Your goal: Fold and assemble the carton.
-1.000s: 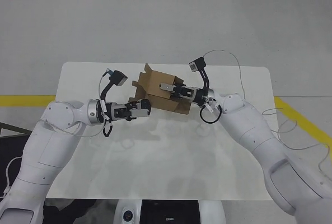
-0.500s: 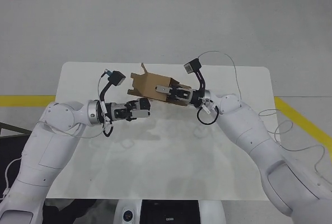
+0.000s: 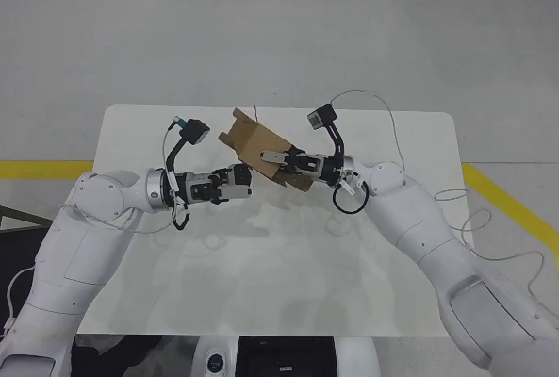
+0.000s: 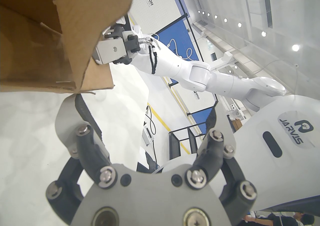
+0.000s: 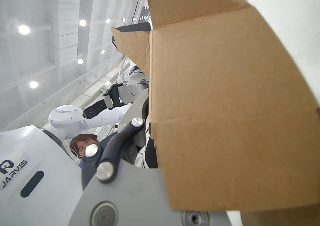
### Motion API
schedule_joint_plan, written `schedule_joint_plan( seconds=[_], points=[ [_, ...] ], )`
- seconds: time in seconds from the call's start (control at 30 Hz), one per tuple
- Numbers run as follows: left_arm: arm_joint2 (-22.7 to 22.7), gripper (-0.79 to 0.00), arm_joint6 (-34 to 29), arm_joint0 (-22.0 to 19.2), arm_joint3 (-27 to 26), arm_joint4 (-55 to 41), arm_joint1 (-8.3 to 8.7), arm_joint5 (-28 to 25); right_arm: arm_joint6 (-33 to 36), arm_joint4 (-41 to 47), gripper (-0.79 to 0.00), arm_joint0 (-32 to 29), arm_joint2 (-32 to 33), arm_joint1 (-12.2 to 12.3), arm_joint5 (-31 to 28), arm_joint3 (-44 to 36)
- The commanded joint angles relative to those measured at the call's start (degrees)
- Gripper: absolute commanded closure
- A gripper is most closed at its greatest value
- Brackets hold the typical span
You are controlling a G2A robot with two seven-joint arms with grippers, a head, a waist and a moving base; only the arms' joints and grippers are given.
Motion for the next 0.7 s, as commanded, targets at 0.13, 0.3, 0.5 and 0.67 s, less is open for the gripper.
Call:
schedule_joint_plan(
  seconds=[0.13, 0.3, 0.5, 0.67],
  points=[
    [-0.7, -0.785, -0.9, 0.1, 0.3, -2.2, 0.11, -0.6, 0.6, -0.4, 0.000, 0.3, 1.7, 0.3, 0.6, 1.3],
    [-3.2, -0.785, -1.9, 0.4, 1.3, -3.6, 0.57, -1.4, 3.3, -0.7, 0.000, 0.7, 3.0, 0.9, 3.3, 1.9],
    [-5.6, -0.785, -0.7, 0.6, 4.0, -2.6, 1.02, -0.9, 7.2, -1.0, 0.000, 0.6, 5.1, 2.2, 7.2, 0.7],
    [-6.4, -0.785, 2.6, 0.0, 7.1, 1.4, 1.17, 0.0, 10.8, -2.8, 0.000, -0.8, 6.9, 4.4, 10.8, -4.3]
  ],
)
